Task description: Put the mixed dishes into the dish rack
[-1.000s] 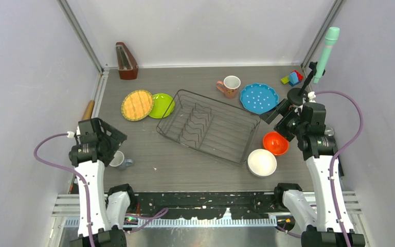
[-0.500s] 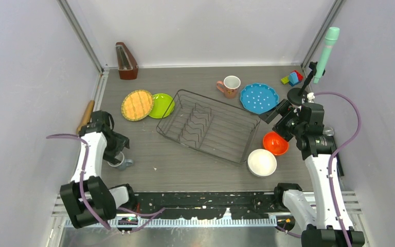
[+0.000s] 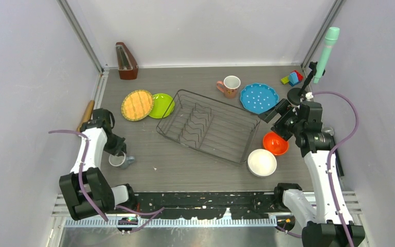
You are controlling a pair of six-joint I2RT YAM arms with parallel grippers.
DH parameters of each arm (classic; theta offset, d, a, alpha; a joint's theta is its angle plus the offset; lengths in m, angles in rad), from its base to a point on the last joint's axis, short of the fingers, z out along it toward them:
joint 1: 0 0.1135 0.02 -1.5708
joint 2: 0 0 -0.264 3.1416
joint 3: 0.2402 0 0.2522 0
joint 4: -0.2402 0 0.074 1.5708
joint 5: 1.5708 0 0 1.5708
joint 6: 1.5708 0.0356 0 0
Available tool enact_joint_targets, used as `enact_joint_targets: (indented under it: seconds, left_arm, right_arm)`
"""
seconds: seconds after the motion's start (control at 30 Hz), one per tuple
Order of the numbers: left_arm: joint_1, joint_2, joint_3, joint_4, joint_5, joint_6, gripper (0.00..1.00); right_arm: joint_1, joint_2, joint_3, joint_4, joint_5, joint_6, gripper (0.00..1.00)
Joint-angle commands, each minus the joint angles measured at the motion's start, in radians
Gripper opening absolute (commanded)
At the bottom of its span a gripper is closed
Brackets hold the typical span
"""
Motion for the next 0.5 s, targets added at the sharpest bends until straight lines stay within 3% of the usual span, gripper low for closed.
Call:
enact_joint_targets:
  seconds: [0.0,0.17,0.23,0.4,0.47]
  left_arm:
    - [-0.005,-0.065,0.088,0.008,0.037,0.035,0.00]
    - [-0.005,-0.196,0.120,0.072,0.099,0.027,0.00]
    - [-0.005,-0.242,0.114,0.159,0.219,0.041,0.00]
    - [-0.006,-0.316,0.078,0.521,0.596,-0.067,0.00]
    - [-0.024,-0.318,0.052,0.768,0.698,-0.166,0.00]
  right_arm:
    - [0.004,0.017,0.031,0.034,-0.025,0.011,0.89]
    - [0.004,0.035,0.052,0.036,-0.031,0.033,0.88]
    - [0.004,0.043,0.056,0.046,-0.044,0.047,0.89]
    - [0.011,0.088,0.073,0.184,-0.290,0.101,0.88]
    - [0.033,0.104,0.095,0.215,-0.332,0.115,0.88]
